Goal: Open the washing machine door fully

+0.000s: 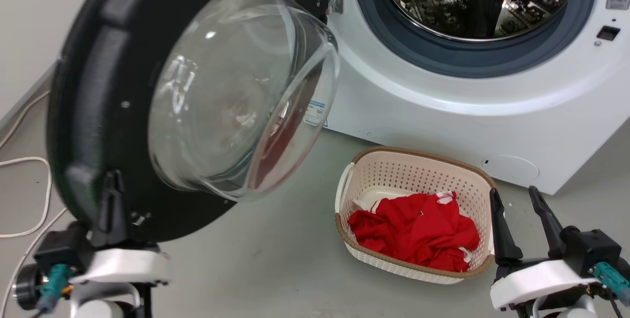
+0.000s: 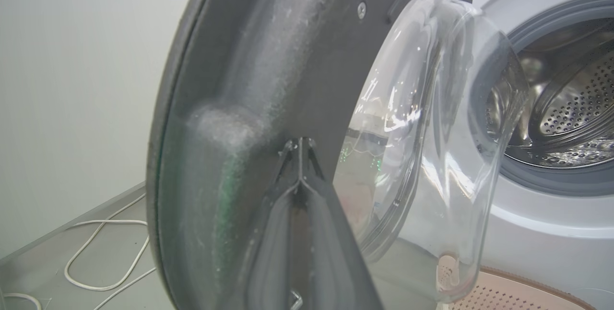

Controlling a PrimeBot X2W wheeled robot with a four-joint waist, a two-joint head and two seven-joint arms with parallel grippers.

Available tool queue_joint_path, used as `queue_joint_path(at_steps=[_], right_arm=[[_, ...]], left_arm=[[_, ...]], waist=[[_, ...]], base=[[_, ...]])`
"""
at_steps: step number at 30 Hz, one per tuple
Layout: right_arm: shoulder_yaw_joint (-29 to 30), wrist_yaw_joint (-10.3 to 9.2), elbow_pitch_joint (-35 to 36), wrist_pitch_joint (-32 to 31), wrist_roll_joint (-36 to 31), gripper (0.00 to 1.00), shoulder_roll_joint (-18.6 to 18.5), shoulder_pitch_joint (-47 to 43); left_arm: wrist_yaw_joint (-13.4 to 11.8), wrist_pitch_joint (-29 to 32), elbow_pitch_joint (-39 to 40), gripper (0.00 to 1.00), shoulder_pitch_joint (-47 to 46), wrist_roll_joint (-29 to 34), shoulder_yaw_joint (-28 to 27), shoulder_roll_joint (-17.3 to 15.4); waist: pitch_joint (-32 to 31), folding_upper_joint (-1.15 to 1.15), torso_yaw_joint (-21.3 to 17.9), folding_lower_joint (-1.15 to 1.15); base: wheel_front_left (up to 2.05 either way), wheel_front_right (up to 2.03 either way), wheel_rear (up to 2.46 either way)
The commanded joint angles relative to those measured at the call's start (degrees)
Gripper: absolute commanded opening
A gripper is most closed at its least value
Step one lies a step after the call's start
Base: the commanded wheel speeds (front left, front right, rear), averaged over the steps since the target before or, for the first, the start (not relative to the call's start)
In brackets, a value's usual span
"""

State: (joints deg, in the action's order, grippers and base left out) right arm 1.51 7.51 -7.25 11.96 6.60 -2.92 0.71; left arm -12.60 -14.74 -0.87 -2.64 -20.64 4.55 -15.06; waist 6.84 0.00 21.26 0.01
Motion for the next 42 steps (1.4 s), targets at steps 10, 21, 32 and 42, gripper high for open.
queue_joint_path(at_steps=[10, 21, 32, 42], right_arm=[[0.38, -0.04, 1.33, -0.90, -1.13, 1.00, 0.08, 2.47], [0.10, -0.04, 1.73, -0.43, -1.32, 1.00, 0.09, 3.03], [-0.50, -0.04, 0.92, 0.98, -0.49, 1.00, 0.09, 2.02], [-0.35, -0.04, 1.64, 1.61, -0.63, 1.00, 0.09, 1.71]], left_arm=[[3.67, -0.48, -9.38, 0.00, -8.44, -4.68, -8.60, -3.30], [7.52, -0.46, -17.77, 0.00, -12.72, -4.45, -14.78, -4.92], [6.77, -0.46, -7.89, 0.00, -1.99, 3.01, -15.22, 1.36], [9.20, -0.46, -4.11, 0.44, 1.99, 8.31, -7.32, 7.07]], waist=[[3.44, 0.00, -2.05, -0.01], [4.00, 0.00, -3.53, -0.01], [0.66, 0.00, -6.53, -0.01], [-2.45, 0.00, -10.55, -0.01]], base=[[0.00, 0.00, 0.00], [0.00, 0.00, 0.00], [0.00, 0.00, 0.00], [0.00, 0.00, 0.00]])
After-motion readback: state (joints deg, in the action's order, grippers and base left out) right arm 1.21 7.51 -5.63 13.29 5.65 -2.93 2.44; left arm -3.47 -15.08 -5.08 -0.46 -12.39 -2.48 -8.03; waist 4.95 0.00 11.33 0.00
